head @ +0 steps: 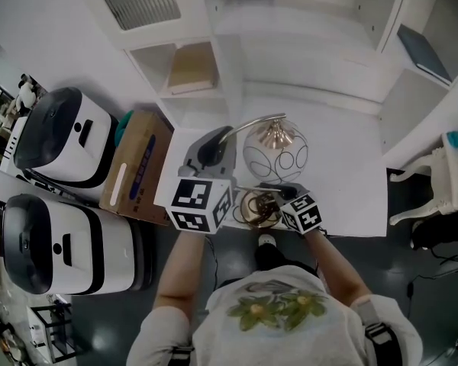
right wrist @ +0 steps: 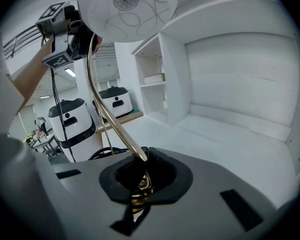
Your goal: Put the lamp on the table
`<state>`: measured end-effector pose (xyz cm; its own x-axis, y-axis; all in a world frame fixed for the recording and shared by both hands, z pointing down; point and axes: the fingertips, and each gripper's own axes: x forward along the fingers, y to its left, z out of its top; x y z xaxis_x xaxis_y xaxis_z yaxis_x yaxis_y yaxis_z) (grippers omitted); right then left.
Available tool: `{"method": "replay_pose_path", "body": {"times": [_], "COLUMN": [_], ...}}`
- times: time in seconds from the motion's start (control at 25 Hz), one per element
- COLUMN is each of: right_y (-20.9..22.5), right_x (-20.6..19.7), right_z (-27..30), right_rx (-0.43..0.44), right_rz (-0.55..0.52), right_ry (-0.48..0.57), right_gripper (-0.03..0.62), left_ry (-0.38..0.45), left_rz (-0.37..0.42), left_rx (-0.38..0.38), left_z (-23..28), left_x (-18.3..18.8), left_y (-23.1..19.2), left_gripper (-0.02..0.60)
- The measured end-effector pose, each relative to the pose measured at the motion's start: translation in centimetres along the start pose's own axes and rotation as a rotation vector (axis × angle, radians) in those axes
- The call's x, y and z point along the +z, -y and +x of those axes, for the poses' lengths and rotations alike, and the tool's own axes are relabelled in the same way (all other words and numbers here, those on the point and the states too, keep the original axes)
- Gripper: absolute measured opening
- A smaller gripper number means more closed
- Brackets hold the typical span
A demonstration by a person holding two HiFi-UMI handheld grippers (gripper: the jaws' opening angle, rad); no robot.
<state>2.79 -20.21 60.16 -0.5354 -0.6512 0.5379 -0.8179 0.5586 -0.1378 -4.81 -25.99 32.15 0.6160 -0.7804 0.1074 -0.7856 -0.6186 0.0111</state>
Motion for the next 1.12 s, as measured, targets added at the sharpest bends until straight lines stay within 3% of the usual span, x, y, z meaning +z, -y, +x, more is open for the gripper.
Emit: {"method": "replay_pose_path", "body": {"times": [1.12], "right_y": [4.0], "right_x": [2.2], "right_z": [6.6], "right_rx": [0.036], "right_rz": [-0.007], "right_ry": [-0.046], "right_gripper": [0.032], "left_ry": [-0.027], "left_rz": [0.002], "left_rx": [0.015], "left_z": [5.3], "left_x": [-1.2], "left_y": [-4.4], "left_gripper": [0.026]}}
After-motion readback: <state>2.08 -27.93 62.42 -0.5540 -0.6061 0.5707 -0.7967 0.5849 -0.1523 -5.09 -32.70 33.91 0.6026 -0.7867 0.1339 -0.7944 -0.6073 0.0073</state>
